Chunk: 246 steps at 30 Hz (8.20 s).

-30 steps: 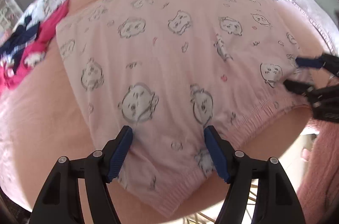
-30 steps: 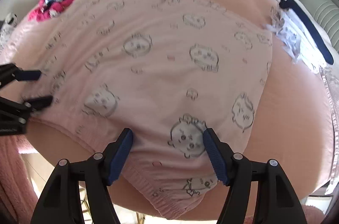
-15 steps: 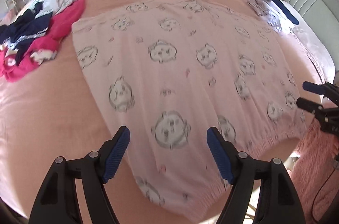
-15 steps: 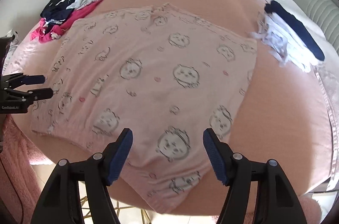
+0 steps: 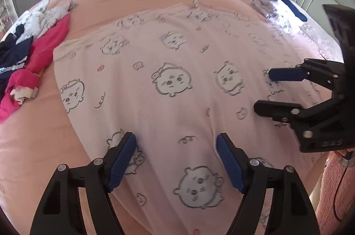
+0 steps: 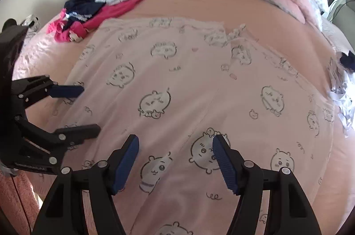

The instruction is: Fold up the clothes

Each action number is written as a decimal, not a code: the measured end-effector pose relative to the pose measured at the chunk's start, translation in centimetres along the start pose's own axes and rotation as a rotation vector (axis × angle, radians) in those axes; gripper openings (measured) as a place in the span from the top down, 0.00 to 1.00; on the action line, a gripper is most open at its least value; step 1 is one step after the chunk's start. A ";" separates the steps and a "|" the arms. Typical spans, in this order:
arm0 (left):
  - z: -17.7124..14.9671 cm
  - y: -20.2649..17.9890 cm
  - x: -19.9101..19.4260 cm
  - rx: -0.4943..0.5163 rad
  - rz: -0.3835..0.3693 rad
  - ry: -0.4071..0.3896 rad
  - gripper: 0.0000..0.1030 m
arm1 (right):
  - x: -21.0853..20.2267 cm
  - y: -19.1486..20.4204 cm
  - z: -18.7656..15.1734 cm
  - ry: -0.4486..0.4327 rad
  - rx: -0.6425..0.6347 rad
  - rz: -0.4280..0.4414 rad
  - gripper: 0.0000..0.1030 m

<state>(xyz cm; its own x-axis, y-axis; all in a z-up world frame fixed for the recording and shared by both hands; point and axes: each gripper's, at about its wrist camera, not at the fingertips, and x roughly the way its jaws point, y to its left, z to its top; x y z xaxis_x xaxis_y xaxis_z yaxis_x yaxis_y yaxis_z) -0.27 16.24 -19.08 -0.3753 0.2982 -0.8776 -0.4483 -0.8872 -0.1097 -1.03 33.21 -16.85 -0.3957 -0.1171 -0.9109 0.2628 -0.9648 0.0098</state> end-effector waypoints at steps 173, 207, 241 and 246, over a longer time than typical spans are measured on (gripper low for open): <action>-0.9 3.7 -3.8 0.424 0.078 0.254 0.26 | -1.0 -3.6 -1.3 0.086 -0.007 -0.117 0.57; -5.5 -16.2 -6.4 0.163 0.041 0.114 0.17 | -7.6 -12.0 -17.9 0.063 0.365 -0.089 0.37; 8.8 -16.9 3.1 0.106 -0.011 0.041 0.16 | -3.5 -21.9 -9.2 0.029 0.272 -0.174 0.35; 7.7 -16.6 2.5 0.106 -0.023 0.043 0.16 | -4.1 -22.5 -10.8 0.053 0.216 -0.309 0.35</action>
<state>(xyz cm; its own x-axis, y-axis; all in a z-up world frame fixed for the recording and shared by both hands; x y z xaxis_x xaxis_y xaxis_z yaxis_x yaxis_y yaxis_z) 0.01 34.44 -15.92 -0.3298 0.3005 -0.8949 -0.5403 -0.8375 -0.0821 4.15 57.97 -17.77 -0.3799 0.1944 -0.9043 -0.0554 -0.9807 -0.1876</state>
